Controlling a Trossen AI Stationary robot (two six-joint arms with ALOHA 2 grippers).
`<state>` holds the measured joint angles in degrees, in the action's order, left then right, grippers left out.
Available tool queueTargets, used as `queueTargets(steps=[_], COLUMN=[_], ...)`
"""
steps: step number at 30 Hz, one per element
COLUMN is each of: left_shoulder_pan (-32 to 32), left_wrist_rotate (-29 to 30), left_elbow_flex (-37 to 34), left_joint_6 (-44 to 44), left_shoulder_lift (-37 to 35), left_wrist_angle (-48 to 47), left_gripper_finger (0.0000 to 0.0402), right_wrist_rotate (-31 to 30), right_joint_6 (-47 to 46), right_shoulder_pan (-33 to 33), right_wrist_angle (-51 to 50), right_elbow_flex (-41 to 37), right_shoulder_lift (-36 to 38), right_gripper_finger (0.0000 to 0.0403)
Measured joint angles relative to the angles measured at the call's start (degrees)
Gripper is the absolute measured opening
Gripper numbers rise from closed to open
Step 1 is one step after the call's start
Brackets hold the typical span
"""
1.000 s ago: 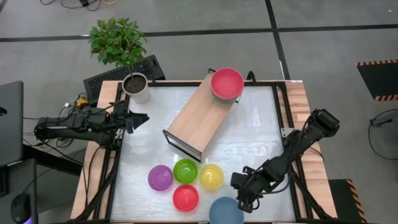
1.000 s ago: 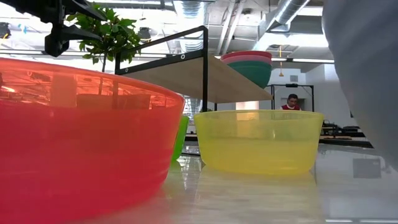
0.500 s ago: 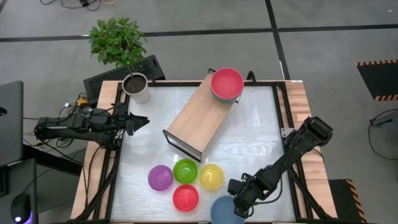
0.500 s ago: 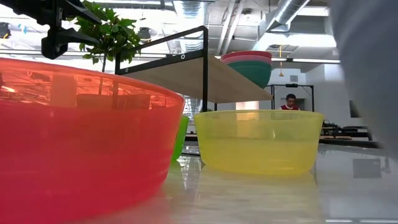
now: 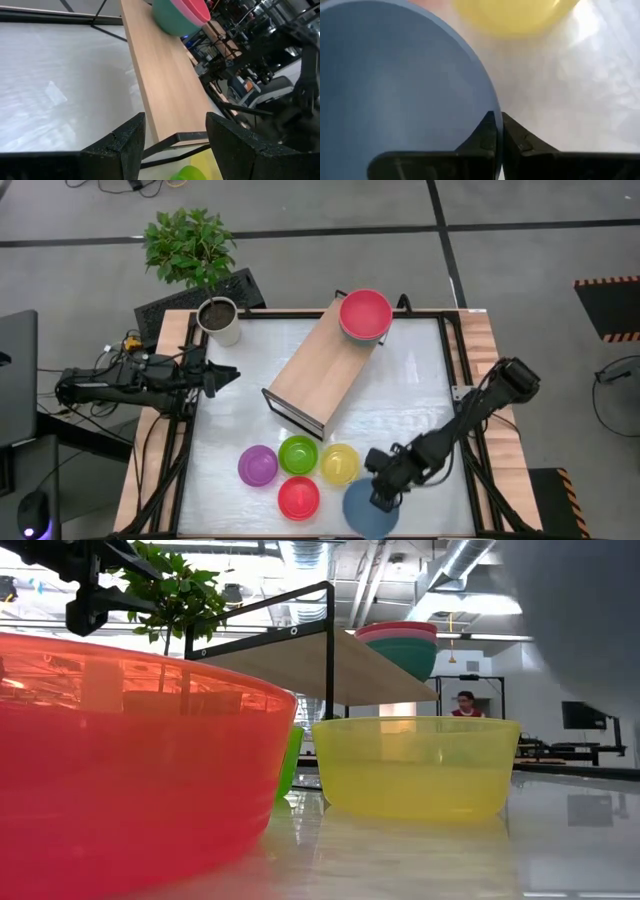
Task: Place and stack bowls onto a shelf
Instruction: Stack the blue bowl on the orange bowl
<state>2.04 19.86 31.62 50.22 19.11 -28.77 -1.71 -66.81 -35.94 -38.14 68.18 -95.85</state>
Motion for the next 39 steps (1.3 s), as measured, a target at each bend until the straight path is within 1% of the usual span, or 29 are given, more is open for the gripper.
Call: queueTargets(steps=[4, 8, 10, 13, 17, 19, 22, 25, 27, 30, 33, 39], left_shoulder_pan=[0.00, 0.00, 0.00, 0.00, 0.00, 0.00, 0.00, 0.00, 0.00, 0.00, 0.00, 0.00], left_wrist_rotate=[0.01, 0.45, 1.17, 1.64, 1.68, 1.93, 2.52, 2.69, 2.69, 2.69, 2.66, 2.66], left_elbow_flex=[0.00, 0.00, 0.00, 0.00, 0.00, 0.00, 0.00, 0.00, 0.00, 0.00, 0.00, 0.00], left_joint_6=[0.00, -0.06, -0.07, -0.06, 0.02, 0.03, 0.07, 0.50, 0.52, 0.55, 0.59, 0.63], left_shoulder_lift=[0.02, 0.00, 0.01, 0.01, 0.01, 0.00, 0.00, 0.02, 0.01, 0.00, 0.00, 0.00], left_wrist_angle=[-0.62, -0.62, -0.69, -0.96, -0.95, -0.95, -0.94, -0.95, -0.96, -1.36, -1.36, -1.36], left_gripper_finger=[0.0193, 0.0193, 0.0193, 0.0193, 0.0193, 0.0193, 0.0193, 0.0193, 0.0193, 0.0193, 0.0193, 0.0193], right_wrist_rotate=[0.03, -1.03, -3.68, -7.17, -7.66, -7.62, -7.57, -5.25, -3.03, -2.06, -1.22, -1.01], right_joint_6=[1.15, 2.75, 4.11, 6.60, 12.71, 17.14, 23.60, 29.18, 31.98, 34.87, 37.23, 40.22], right_shoulder_pan=[4.27, 11.58, 17.35, 28.24, 43.11, 49.78, 58.56, 64.90, 67.76, 70.34, 72.26, 72.85], right_wrist_angle=[-7.54, -14.44, -16.65, -16.95, -17.14, -17.11, -17.13, -17.33, -17.77, -21.72, -26.58, -29.35], right_elbow_flex=[0.00, 0.00, 0.00, 0.00, 3.86, 7.24, 12.67, 18.06, 21.59, 26.14, 28.88, 29.66], right_shoulder_lift=[8.21, 18.86, 23.74, 30.36, 34.74, 34.89, 32.26, 27.78, 24.49, 20.12, 16.57, 11.77], right_gripper_finger=[0.0024, 0.0024, 0.0024, 0.0024, 0.0024, 0.0024, 0.0024, 0.0024, 0.0024, 0.0024, 0.0024, 0.0024])
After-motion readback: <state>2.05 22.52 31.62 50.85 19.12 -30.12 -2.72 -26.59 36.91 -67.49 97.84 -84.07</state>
